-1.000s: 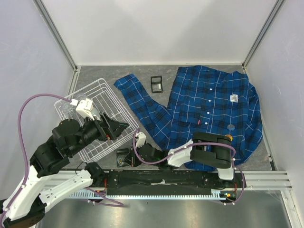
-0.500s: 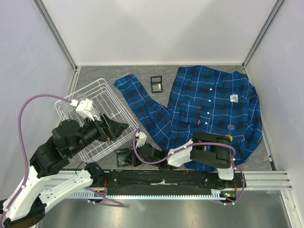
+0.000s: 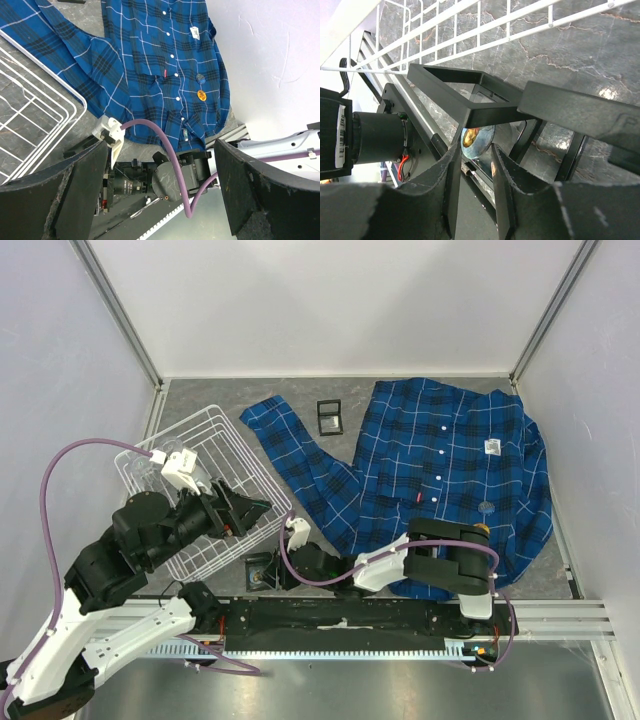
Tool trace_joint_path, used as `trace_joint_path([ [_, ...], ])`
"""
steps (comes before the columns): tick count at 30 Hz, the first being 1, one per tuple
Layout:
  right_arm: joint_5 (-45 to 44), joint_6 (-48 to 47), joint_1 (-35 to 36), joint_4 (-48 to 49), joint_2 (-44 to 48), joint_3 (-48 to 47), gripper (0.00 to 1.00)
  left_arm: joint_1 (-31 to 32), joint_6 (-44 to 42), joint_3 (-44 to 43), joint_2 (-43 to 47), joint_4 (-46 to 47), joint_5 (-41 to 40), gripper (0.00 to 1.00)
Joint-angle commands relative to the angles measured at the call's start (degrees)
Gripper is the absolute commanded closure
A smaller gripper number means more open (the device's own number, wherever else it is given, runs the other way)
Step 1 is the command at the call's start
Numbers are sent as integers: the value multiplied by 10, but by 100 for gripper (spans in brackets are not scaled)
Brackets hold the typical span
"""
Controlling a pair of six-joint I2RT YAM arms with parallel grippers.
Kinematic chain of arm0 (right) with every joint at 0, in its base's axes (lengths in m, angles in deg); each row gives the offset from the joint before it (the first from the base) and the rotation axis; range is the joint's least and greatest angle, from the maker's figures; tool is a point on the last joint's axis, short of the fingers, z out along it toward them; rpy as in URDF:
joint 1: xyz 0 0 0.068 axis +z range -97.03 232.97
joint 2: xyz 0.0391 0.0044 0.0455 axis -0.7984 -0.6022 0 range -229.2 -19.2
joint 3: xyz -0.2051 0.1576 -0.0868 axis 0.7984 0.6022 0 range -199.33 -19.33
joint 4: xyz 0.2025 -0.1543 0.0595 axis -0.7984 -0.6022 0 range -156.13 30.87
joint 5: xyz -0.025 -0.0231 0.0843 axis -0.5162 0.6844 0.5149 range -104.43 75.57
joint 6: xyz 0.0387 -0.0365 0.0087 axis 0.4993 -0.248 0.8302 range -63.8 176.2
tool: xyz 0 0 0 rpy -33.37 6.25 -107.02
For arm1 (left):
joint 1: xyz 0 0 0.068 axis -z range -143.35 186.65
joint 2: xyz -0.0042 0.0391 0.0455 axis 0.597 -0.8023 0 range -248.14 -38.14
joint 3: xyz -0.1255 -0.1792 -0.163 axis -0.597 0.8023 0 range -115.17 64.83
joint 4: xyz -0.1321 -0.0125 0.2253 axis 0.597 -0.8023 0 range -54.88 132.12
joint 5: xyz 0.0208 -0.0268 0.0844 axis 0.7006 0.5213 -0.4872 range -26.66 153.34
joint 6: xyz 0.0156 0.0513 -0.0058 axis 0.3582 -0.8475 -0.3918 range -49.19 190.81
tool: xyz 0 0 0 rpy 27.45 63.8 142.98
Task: Remove the brooch from the garment
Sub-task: Place the brooch in the brooch box, then remove the brooch from the clothes.
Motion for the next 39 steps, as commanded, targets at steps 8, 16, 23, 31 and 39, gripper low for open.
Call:
trace_joint_path([
  [8, -34, -24, 10, -39, 88, 22, 55, -3, -18, 10, 2, 20, -5, 7],
  [16, -127, -19, 8, -255, 236, 68, 51, -3, -25, 19, -36, 59, 8, 7],
  [23, -227, -4, -111, -560, 409, 100, 51, -3, -37, 16, -172, 169, 99, 7],
  [31, -60, -160, -561, -648, 560, 121, 53, 0, -17, -47, -463, 350, 260, 23],
  [39, 1, -184, -854, -700, 376, 33, 52, 71, -39, -289, -833, 384, 290, 34],
])
